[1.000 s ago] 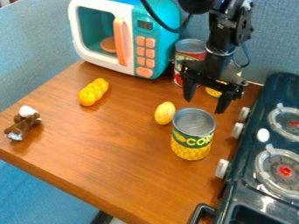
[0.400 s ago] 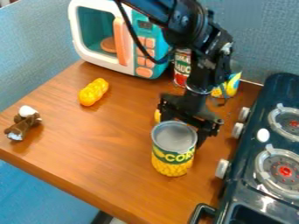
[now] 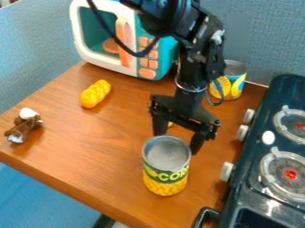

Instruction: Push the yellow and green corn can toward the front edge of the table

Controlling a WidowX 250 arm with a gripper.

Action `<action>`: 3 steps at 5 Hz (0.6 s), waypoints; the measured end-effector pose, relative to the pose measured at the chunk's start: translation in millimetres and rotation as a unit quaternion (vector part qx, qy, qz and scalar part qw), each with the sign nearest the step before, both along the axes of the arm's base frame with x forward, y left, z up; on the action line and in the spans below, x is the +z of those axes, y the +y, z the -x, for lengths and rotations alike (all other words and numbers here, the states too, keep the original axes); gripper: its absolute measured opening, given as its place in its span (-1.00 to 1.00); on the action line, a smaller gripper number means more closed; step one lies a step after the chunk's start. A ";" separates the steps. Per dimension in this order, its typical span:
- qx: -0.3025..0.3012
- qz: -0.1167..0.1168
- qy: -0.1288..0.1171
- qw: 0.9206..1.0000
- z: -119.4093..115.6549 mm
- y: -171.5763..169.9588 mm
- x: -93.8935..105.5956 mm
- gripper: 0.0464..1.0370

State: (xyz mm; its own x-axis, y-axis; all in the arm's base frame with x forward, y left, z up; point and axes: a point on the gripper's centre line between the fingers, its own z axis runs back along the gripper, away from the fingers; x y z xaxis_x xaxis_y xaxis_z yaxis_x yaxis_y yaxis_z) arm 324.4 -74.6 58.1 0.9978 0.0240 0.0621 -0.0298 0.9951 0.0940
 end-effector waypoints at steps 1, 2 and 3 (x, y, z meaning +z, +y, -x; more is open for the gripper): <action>0.003 0.013 0.001 1.000 10.0 -0.7 5.5 0.93; 0.006 0.021 0.007 1.000 18.5 -0.8 5.3 0.93; 0.004 0.032 0.015 0.999 20.6 -0.5 6.0 0.93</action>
State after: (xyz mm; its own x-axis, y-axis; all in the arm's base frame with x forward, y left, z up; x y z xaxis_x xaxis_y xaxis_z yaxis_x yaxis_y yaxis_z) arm 303.9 -75.1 64.1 0.9989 0.0359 0.0296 -0.0369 0.9988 0.0321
